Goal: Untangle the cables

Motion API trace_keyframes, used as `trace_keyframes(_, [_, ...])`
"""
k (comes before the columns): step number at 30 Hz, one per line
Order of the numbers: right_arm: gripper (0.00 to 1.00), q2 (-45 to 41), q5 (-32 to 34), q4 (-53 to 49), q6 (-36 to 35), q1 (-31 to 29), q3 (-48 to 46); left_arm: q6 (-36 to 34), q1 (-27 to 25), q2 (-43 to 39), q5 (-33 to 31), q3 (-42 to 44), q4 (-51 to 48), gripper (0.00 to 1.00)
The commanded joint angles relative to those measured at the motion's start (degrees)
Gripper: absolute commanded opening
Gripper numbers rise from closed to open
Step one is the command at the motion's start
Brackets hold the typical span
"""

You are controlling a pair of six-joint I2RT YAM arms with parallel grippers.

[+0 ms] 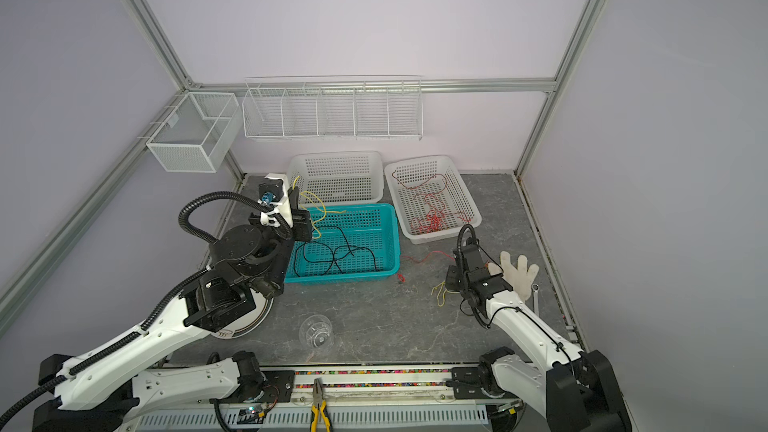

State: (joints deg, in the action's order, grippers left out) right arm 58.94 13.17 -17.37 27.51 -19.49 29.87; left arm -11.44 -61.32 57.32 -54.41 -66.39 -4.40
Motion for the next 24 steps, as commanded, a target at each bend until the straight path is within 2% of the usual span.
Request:
trace_keyframes(1, [0.06, -4.78, -3.11, 3.41, -2.30, 0.35, -1.38, 0.01, 0.89, 0.14, -0.15, 0.81, 1.24, 0.00])
trace_keyframes(5, [0.06, -11.20, -9.42, 4.88, -6.25, 0.18, -1.45, 3.36, 3.28, 1.86, 2.13, 1.21, -0.37, 0.00])
trace_keyframes(9, [0.06, -15.27, -14.30, 4.05, -9.40, -0.21, -0.30, 7.67, 7.82, 4.26, 8.14, 2.32, -0.56, 0.00])
trace_keyframes(15, [0.06, -16.24, -13.17, -1.57, -9.61, -0.54, 2.60, 9.97, 13.75, 11.77, 13.53, 2.22, 1.86, 0.00])
trace_keyframes(24, [0.06, -19.70, -18.65, -2.76, -10.65, -0.94, 4.94, 10.09, 22.90, 24.47, 22.43, -1.39, 9.57, 0.00])
